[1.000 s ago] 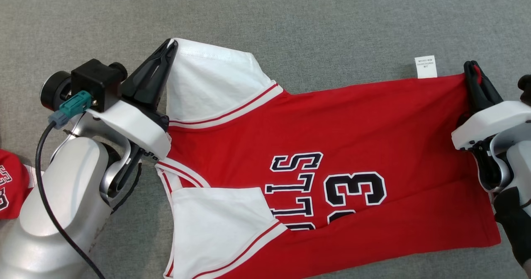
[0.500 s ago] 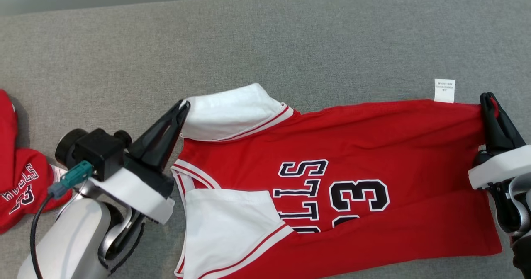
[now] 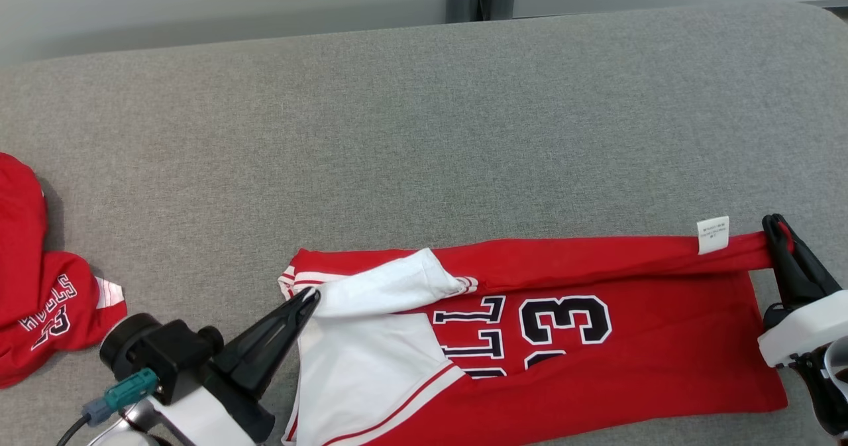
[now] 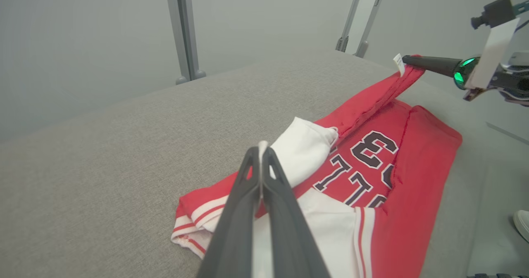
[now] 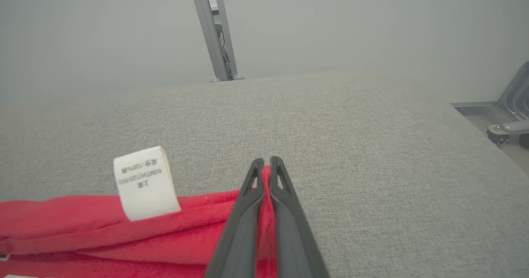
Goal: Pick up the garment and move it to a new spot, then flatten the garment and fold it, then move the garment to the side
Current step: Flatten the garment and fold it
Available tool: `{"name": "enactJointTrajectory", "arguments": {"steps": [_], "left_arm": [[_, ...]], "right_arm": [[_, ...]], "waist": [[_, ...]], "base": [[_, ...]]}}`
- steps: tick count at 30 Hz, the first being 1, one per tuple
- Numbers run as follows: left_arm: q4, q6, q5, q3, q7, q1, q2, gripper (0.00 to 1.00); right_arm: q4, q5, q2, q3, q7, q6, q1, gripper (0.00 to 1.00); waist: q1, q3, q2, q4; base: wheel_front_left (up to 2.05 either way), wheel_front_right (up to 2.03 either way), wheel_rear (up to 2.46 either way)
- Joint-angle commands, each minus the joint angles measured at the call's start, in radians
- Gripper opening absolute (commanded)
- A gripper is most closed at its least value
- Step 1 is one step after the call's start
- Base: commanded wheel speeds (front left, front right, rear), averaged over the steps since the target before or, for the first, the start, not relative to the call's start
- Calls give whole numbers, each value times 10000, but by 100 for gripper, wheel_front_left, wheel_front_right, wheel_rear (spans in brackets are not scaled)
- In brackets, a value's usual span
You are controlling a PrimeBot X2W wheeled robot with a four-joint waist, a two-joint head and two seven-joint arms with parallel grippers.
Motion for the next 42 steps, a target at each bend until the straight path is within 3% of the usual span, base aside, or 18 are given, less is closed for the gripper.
{"name": "enactJointTrajectory", "arguments": {"steps": [1, 9, 15, 28, 40, 41, 42], "left_arm": [[-331, -73, -106, -76, 102, 315, 325, 0], [-1330, -194, -469, -638, 583, 1027, 1315, 0], [-1628, -242, -420, -1035, 819, 1020, 1674, 0], [-1816, -240, -660, -1900, 1152, 807, 2114, 0], [-1906, -249, -1144, -2437, 1448, 648, 2419, 0], [-1883, -250, -1187, -2505, 1478, 656, 2425, 0], [-1854, -250, -1209, -2562, 1558, 668, 2429, 0]], "right_arm": [[-125, 101, -204, 50, 140, 1, 192, 0], [-173, -74, -739, 468, 474, 1, 397, 0], [-397, -60, -1227, 888, 653, -1, 519, 0], [-1280, 354, -2341, 1434, 1621, -1, 869, 0], [-1590, 631, -2378, 1052, 2448, -1, 1239, 0], [-1583, 686, -2290, 986, 2507, -1, 1279, 17], [-1557, 805, -2208, 935, 2650, -1, 1333, 100]], "waist": [[0, -37, 0, 20], [0, -59, 0, 161], [0, -54, 0, 222], [0, -50, 0, 143], [0, -136, 0, 156], [0, -141, 0, 153], [0, -149, 0, 152]], "base": [[0, 0, 0], [0, 0, 0], [0, 0, 0], [0, 0, 0], [0, 0, 0], [0, 0, 0], [0, 0, 0]]}}
